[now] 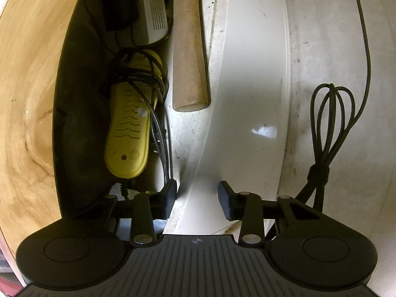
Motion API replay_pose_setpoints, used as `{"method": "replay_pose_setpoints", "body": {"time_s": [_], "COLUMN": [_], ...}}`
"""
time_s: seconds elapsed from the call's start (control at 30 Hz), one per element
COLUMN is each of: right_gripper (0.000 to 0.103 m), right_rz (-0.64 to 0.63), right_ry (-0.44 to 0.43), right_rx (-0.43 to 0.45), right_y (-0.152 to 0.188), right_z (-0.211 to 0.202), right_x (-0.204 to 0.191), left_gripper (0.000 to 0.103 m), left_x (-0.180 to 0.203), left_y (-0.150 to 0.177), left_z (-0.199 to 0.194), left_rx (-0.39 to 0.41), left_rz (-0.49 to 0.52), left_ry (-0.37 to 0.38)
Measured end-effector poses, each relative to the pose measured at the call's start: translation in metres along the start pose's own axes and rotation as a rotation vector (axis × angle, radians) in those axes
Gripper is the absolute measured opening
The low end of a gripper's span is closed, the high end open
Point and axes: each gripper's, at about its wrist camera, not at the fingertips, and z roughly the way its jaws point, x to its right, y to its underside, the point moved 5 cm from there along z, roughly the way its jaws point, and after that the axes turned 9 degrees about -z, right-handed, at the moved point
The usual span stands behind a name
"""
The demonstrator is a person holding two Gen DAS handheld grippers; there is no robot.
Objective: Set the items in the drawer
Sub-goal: 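Pull the white drawer outward with both grippers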
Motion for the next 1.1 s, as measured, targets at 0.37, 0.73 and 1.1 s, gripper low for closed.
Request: {"method": "replay_pose_setpoints", "body": {"time_s": [0.37, 0.73, 1.1], "right_gripper": [0.04, 0.036, 0.031], "right_rz": [-0.004, -0.015, -0.032], "right_ry": [-0.009, -0.078, -0.207], "right_rx": [0.002, 0.01, 0.023], "right_y": [0.0, 0.004, 0.011], "right_z": [-0.002, -0.025, -0.06], "right_x": [-0.002, -0.011, -0.024], "left_gripper": [0.035, 0.033, 0.033], "left_x": [0.001, 0.014, 0.02], "left_y": [0.004, 0.016, 0.008], "left_z": [-0.006, -0.034, -0.053], "left_rx": [-0.01, -0.033, -0.068], "left_rz": [0.002, 0.008, -0.017], "left_ry": [0.002, 0.038, 0.155]}}
